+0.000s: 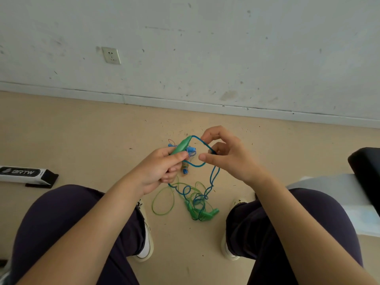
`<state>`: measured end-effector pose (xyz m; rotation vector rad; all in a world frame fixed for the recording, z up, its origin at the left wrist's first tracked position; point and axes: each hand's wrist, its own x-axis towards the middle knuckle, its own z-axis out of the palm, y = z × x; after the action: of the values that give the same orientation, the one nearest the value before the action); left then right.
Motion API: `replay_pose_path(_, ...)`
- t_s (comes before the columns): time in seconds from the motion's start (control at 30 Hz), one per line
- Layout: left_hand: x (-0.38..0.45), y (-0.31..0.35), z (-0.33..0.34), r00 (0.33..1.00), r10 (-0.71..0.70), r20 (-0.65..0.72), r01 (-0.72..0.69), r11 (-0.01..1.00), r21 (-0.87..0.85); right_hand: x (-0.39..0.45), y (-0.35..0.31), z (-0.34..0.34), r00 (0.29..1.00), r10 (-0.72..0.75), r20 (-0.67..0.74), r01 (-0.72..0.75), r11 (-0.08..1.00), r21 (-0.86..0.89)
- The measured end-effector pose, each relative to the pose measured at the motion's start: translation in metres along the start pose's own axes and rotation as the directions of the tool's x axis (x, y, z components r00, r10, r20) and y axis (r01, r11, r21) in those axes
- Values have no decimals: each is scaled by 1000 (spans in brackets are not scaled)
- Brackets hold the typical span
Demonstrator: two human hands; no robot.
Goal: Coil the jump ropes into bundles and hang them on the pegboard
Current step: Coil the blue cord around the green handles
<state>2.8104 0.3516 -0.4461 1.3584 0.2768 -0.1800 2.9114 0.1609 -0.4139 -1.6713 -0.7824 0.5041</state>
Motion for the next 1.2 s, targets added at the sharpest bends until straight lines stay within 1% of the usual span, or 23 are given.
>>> replay_pose_path(0.07, 1, 1, -1, 1000, 18, 15, -17, 999, -46, 0, 0, 1, 1000, -6, 24, 7, 998, -62)
replay_pose_path(0.1, 0, 1, -1, 999, 31, 31, -30, 999, -45, 0, 2, 3, 999, 10, 50, -3, 989, -148)
replay_pose_path(0.17, 0, 0, 0, 997, 54, 61, -53, 999, -7, -1, 5, 10, 994, 55, 95, -22, 948, -316)
replay_pose_path(0.2, -1, 0, 0, 996, 59, 68, -61, 998, 19, 0, 6, 12, 993, 65, 101, -27, 940, -341)
replay_pose_path(0.27, -1, 2, -2, 995, 77, 66, -80, 996, 44, 1, 7, 12, 997, 58, 59, -35, 940, -339)
replay_pose_path(0.33, -1, 5, -6, 993, 96, 73, -98, 995, 33, 4, 5, 7, 999, 35, 8, -30, 944, -328)
replay_pose_path(0.37, -2, 6, -7, 991, 99, 86, -102, 994, 31, 3, 5, 6, 1000, 20, 11, -16, 944, -329)
replay_pose_path(0.5, -2, 6, -5, 989, 95, 117, -104, 992, 71, 0, 4, 11, 992, -13, 128, 58, 933, -355)
replay_pose_path(0.57, -2, 6, -6, 989, 90, 118, -100, 991, 84, 1, 6, 12, 993, -8, 114, 48, 934, -353)
replay_pose_path(0.63, -3, 8, -9, 992, 76, 105, -90, 987, 132, 2, 10, 8, 997, 35, 69, -9, 938, -347)
replay_pose_path(0.7, -4, 9, -14, 995, 71, 66, -83, 973, 214, 4, 14, 1, 999, 53, -8, -52, 940, -337)
replay_pose_path(0.77, -3, 10, -21, 996, 89, -20, -81, 961, 264, 5, 15, -6, 986, 28, -166, -81, 945, -318)
replay_pose_path(0.83, -4, 12, -30, 985, 129, -113, -95, 959, 267, 7, 13, -18, 942, -2, -336, -83, 968, -238)
replay_pose_path(0.87, -4, 13, -33, 979, 146, -144, -104, 958, 267, 7, 10, -23, 926, 3, -377, -76, 981, -179)
replay_pose_path(0.9, -5, 13, -35, 974, 160, -163, -112, 957, 268, 7, 8, -27, 930, 25, -365, -69, 992, -107)
replay_pose_path(0.93, -5, 13, -35, 971, 168, -171, -119, 957, 266, 5, 5, -28, 951, 57, -302, -74, 996, -45)
replay_pose_path(0.97, -5, 12, -33, 971, 170, -169, -122, 958, 260, 2, 2, -26, 973, 98, -209, -101, 995, -5)
replay_pose_path(1.03, -5, 11, -24, 979, 151, -138, -113, 962, 248, -2, 0, -17, 981, 189, -40, -190, 981, -30)
replay_pose_path(1.07, -4, 10, -18, 985, 133, -112, -102, 963, 249, -3, -1, -11, 977, 212, 17, -211, 976, -59)
replay_pose_path(1.13, -3, 8, -8, 993, 106, -60, -88, 963, 253, -4, -2, 3, 972, 209, 106, -203, 977, -62)
replay_pose_path(1.2, -3, 7, -1, 995, 94, -25, -84, 964, 253, -4, 1, 14, 968, 199, 151, -193, 980, -54)
